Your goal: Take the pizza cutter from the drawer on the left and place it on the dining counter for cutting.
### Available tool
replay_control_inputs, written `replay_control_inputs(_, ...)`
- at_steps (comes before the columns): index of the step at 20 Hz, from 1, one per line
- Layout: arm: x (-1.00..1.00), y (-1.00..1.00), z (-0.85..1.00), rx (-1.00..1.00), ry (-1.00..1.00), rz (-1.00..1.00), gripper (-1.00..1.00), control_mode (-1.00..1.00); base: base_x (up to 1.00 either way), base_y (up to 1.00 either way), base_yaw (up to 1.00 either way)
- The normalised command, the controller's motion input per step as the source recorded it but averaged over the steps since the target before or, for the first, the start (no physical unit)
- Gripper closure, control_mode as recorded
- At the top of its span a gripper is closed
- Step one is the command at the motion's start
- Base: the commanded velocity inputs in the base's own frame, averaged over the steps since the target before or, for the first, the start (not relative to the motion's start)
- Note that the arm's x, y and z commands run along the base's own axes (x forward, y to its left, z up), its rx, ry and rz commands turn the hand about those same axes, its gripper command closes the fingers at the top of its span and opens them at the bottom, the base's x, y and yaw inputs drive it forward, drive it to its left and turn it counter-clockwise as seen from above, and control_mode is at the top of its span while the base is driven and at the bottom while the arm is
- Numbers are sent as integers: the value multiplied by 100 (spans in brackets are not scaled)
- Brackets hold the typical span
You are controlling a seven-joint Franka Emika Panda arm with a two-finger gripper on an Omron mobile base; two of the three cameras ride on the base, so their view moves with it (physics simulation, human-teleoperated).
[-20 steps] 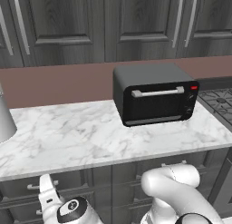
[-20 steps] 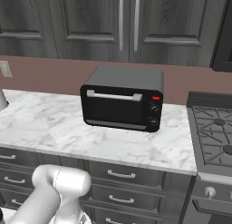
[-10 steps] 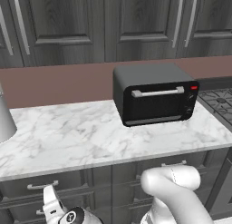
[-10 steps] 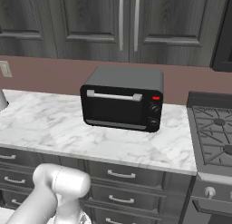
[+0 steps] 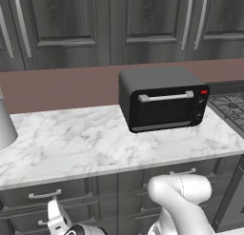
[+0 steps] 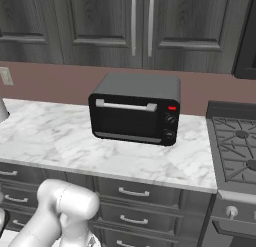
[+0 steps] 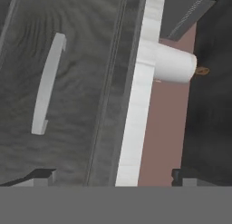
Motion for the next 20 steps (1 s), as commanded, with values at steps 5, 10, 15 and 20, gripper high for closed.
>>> replay_control_inputs(5, 21, 19, -26, 0, -10, -5, -100, -100, 0, 0, 0)
replay_control_inputs(10, 13, 28, -17, 3, -3, -4, -100, -100, 0, 0, 0)
replay_control_inputs(15, 1, 34, -16, 5, 0, 0, -100, -100, 0, 0, 0)
replay_control_inputs(20, 3, 13, -11, 7, 4, 0, -100, -100, 0, 0, 0)
